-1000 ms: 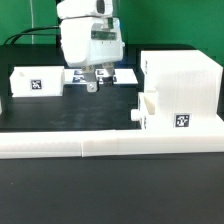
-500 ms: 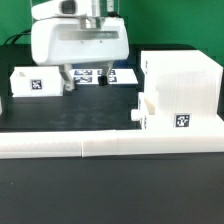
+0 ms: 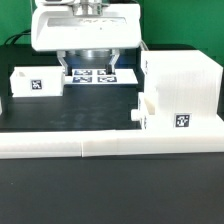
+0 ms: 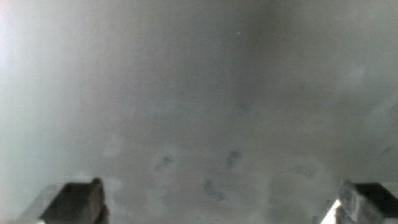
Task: Assemble drawer
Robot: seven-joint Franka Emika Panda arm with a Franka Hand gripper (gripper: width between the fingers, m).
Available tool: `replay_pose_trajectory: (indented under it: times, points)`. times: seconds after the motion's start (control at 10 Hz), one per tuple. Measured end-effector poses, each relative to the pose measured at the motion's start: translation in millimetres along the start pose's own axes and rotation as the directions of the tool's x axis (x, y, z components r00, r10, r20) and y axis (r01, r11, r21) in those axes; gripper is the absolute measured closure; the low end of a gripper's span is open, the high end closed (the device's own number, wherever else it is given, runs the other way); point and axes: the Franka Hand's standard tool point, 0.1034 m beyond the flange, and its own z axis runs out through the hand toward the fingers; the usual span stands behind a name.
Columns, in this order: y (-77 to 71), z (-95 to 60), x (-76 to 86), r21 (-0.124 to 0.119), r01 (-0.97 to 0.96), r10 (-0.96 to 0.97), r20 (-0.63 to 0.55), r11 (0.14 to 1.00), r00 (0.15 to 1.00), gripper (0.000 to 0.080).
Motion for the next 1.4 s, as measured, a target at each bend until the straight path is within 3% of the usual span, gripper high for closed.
replay_pose_trajectory:
  times: [0.2,0.4,0.6,0.7,1.2,1.4]
  points:
    - [1.0,0.6,-6.6,0.008,-0.062,0.062,0.034,0.998,0.998,0.0150]
    - [13.4,-6.7,-27.9,0.024,-0.127,0.122,0.153,0.992,0.981,0.0150]
    - [26.8,-18.7,-39.7,0.022,-0.159,0.152,0.198,0.987,0.968,0.0150]
    - [34.0,-26.0,-47.6,0.010,-0.168,0.163,0.188,0.986,0.968,0.0150]
    - [32.4,-23.4,-51.5,0.012,-0.170,0.164,0.199,0.985,0.966,0.0150]
    - [32.5,-21.8,-75.4,0.008,-0.194,0.187,0.235,0.981,0.954,0.0150]
